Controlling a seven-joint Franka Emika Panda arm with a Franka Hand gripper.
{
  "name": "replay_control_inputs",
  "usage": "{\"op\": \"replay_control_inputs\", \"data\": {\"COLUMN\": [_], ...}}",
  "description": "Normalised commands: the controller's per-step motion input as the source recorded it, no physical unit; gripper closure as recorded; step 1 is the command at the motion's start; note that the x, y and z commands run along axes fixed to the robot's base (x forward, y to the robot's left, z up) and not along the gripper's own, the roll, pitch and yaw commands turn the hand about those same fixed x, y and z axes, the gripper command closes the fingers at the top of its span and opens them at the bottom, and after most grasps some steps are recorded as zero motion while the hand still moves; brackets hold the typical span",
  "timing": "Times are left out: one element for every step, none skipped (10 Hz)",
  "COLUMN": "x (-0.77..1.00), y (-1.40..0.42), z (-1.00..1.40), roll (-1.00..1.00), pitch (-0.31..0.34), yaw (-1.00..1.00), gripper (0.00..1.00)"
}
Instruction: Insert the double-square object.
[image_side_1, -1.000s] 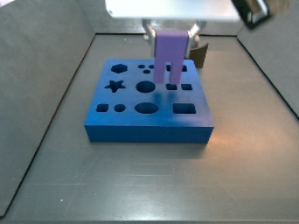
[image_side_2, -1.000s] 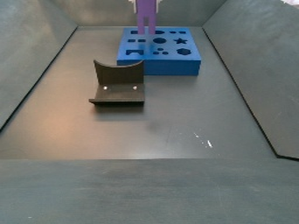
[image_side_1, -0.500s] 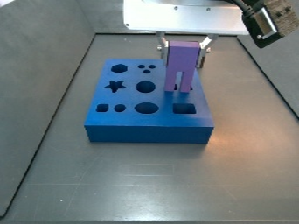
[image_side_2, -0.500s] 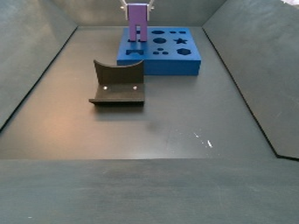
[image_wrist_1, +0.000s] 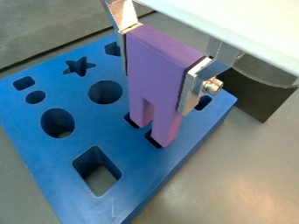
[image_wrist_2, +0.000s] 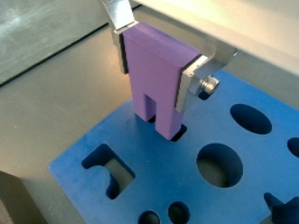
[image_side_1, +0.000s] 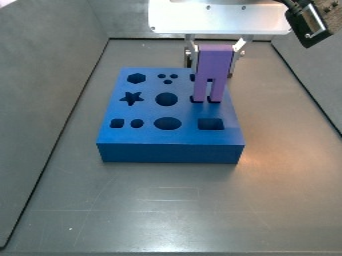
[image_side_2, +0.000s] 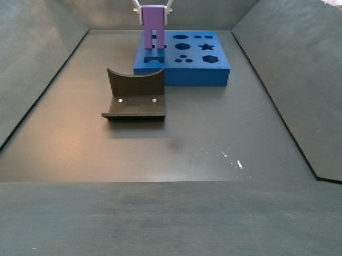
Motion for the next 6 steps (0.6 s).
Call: {"op": "replay_control_inputs", "data": {"x": [0.0,0.0,-0.07,-0.08,-0.01,0.0], "y": [0.0,0.0,-0.06,-0.14,-0.09,0.0], "z": [-0.09,-0.04,-0.11,-0.07,-0.19,-0.36], "roll": [-0.03,0.0,-0.01,-0.01,0.0,0.0], "pitch": [-0.02,0.0,-0.01,-0.01,-0.01,0.0], "yaw": [0.0,0.0,0.0,0.0,0.01,0.03], "gripper": [1.0,1.0,1.0,1.0,1.0,1.0]}}
